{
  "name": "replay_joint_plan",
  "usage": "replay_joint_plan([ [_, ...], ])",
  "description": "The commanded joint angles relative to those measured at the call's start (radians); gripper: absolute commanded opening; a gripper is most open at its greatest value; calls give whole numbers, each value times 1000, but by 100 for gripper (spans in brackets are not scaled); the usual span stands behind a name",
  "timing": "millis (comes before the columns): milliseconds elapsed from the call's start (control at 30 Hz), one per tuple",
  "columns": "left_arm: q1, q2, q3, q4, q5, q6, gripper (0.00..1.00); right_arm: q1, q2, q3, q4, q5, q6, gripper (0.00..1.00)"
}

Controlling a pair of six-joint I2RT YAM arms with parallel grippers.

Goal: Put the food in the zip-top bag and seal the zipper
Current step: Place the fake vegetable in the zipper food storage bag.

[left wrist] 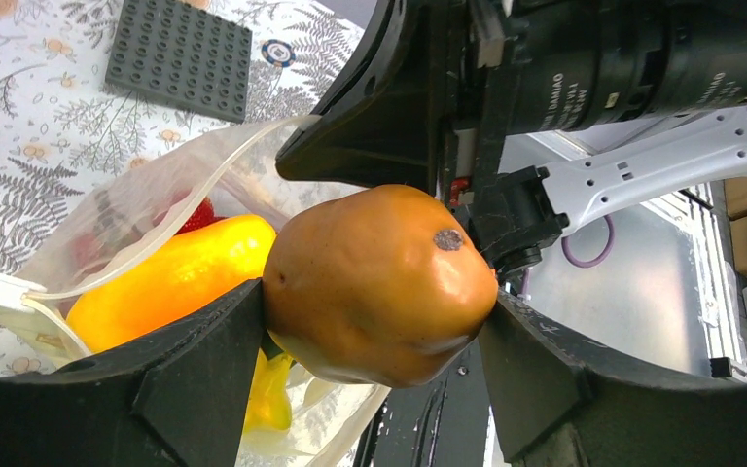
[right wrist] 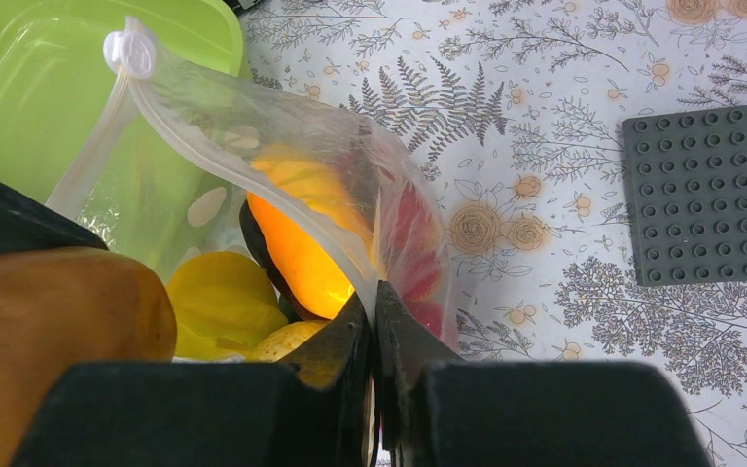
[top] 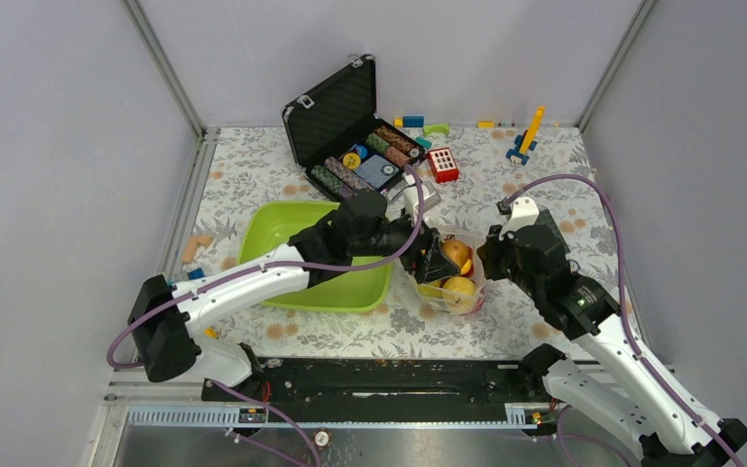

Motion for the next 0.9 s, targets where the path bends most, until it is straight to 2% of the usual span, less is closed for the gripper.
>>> replay_joint_plan([
  [0, -2, 9, 24, 7, -25, -2, 63, -4, -9, -1, 22, 0, -2, 10],
  [67, -2, 9, 23, 6, -16, -1, 78, -4, -8, 0, 21, 0, -1, 10],
  [200, -2, -5, 26, 4, -13, 6, 98, -4, -6, 0, 22, 1, -2, 11],
  [367, -2, -47, 16, -27, -32, 20, 99, -4, -7, -1, 23, 1, -2, 11],
  [533, -2, -117, 1, -95, -154, 33, 99, -4, -10, -2, 21, 3, -2, 11],
  [700, -2, -222, -42, -200, -368, 40, 99, -4, -11, -2, 22, 4, -2, 10],
  [867, 11, -300, -105, -299, -726, -28, 99, -4, -10, -1, 21, 4, -3, 11],
])
